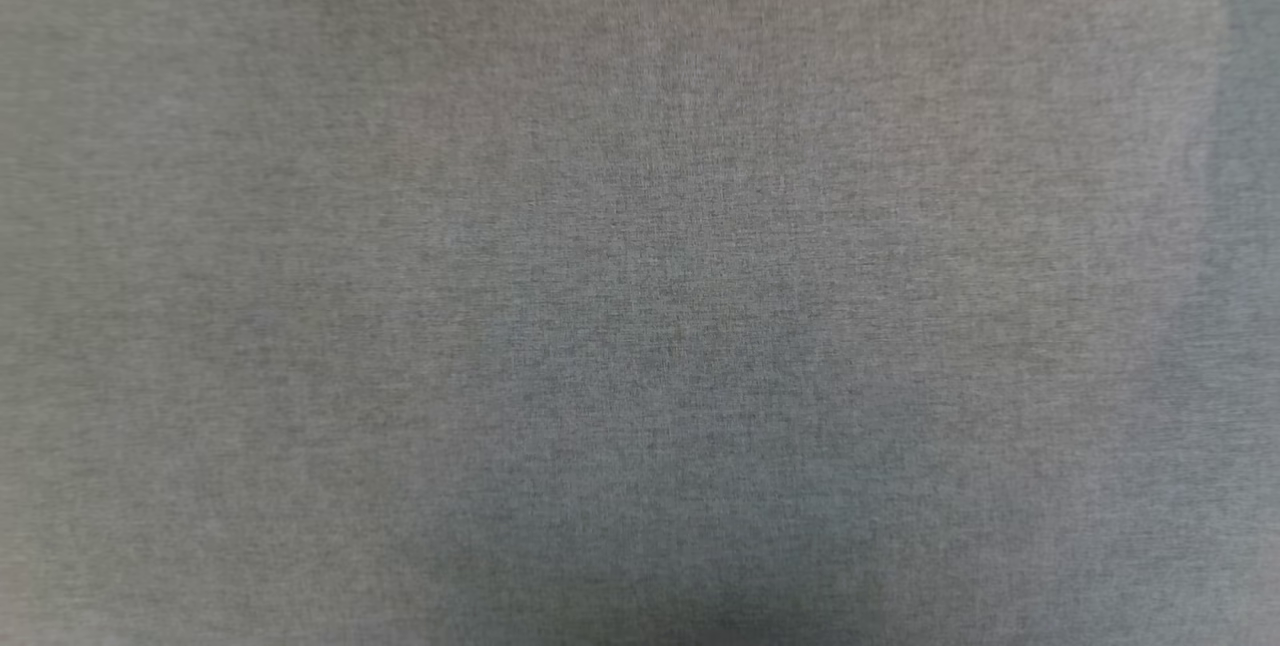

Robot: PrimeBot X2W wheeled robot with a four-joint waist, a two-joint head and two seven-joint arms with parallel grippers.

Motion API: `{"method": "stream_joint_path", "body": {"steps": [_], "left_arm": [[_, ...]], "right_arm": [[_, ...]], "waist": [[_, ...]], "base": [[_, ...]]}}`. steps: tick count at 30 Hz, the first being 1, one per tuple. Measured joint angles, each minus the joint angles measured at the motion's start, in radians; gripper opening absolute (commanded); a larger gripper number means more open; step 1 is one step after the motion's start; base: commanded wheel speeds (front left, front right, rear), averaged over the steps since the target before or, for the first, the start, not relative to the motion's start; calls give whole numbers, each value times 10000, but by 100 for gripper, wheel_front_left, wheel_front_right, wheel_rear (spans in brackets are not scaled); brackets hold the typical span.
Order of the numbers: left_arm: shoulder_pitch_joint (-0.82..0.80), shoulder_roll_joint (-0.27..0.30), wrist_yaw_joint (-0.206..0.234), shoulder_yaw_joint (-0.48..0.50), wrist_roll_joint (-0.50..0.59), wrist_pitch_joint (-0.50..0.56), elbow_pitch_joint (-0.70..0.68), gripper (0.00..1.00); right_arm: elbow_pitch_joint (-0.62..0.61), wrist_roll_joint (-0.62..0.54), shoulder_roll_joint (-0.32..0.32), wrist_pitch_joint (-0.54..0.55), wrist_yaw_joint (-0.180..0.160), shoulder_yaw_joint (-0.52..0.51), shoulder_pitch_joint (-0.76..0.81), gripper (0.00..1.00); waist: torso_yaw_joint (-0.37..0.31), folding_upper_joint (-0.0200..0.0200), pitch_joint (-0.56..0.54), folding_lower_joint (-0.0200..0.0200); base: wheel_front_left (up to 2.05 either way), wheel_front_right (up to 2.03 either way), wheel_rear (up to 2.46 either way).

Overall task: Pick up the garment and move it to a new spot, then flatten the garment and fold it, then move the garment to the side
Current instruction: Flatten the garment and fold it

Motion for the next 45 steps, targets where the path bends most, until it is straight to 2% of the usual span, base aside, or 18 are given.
{"method": "stream_joint_path", "body": {"steps": [7, 12, 16, 24, 33, 38, 45], "left_arm": [[-1197, -502, -113, -393, 357, -1593, 1682, 0], [-1028, -790, -182, -805, 307, -2021, 2564, 0], [-314, -905, -186, -1053, 61, -2276, 2807, 0], [2532, -1404, -188, -1239, -403, -2412, 2520, 0], [6414, -1804, -188, -1035, -510, -2422, 1860, 0], [8171, -2025, -188, -1141, -675, -2420, 1864, 0], [10224, -2240, -190, -1216, -1101, -2422, 2359, 0]], "right_arm": [[1388, -384, 449, -1118, 0, -251, -1354, 0], [2033, -447, 585, -1620, -2, 109, -1288, 0], [2270, 65, 593, -1956, -4, 251, -893, 0], [2155, 1298, 324, -2240, -10, 1193, 1714, 0], [1187, 2861, -284, -2153, -10, 2002, 5479, 0], [688, 3551, -656, -2054, -10, 2297, 7360, 0], [357, 4126, -792, -2113, -10, 2535, 9379, 0]], "waist": [[-62, 0, 909, 0], [56, 0, 1155, 0], [206, 0, 1102, -1], [355, 0, 476, -1], [409, 0, -757, -3], [401, 0, -1591, -4], [339, 0, -2762, -3]], "base": [[0, 0, 0], [0, 0, 0], [0, 0, 0], [0, 0, 0], [0, 0, 0], [0, 0, 0], [0, 0, 0]]}}
